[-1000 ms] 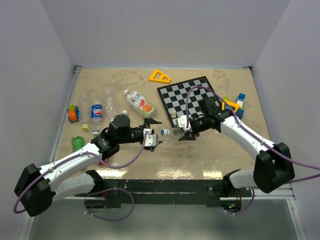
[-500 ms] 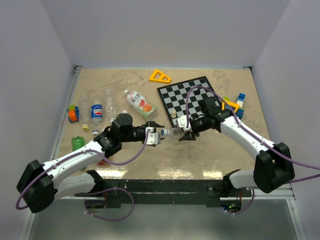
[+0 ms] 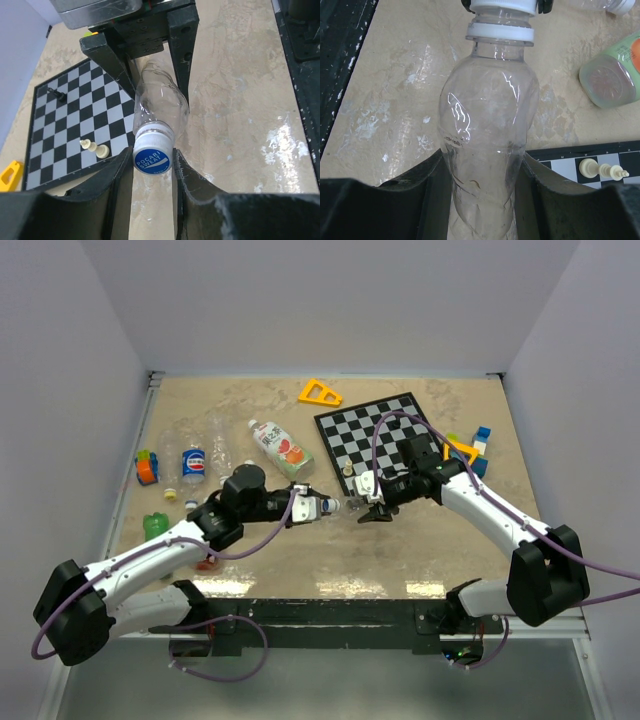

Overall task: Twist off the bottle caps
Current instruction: Unscrew the bottle cap from the plastic bottle.

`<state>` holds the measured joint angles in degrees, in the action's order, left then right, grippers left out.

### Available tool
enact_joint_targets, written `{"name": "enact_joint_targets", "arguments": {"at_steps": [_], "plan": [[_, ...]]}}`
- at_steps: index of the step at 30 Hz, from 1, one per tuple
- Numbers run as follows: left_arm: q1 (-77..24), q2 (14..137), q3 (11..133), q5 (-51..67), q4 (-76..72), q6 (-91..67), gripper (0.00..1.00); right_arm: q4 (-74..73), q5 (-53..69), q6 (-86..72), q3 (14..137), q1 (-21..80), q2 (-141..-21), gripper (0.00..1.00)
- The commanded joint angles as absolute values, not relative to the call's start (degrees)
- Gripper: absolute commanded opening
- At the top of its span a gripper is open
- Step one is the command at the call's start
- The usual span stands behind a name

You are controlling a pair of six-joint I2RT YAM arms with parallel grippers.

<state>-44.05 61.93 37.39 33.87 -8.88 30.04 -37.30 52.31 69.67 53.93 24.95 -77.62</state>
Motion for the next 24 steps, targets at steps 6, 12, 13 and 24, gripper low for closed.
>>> {"name": "enact_joint_targets", "arguments": {"at_steps": [6, 12, 13, 24], "plan": [[-44.4, 61.7, 46.7, 22.9, -2.2, -6.2, 0.0, -37.2, 53.1, 70.3, 53.8, 24.9, -77.1, 0.0], [-43.9, 60.6, 50.4, 13.7, 7.5, -29.7, 0.0, -37.0, 52.8, 70.1, 53.7, 25.0, -77.2, 0.0], [-43.9, 60.3, 50.7, 13.5, 8.3, -33.1, 0.0, -37.0, 52.9, 70.1, 53.7, 24.9, -77.3, 0.0], [-41.2, 62.7, 55.5, 18.1, 14.9, -47.2, 0.0, -36.9, 52.9, 70.1, 53.7, 25.0, -77.2, 0.0]]}}
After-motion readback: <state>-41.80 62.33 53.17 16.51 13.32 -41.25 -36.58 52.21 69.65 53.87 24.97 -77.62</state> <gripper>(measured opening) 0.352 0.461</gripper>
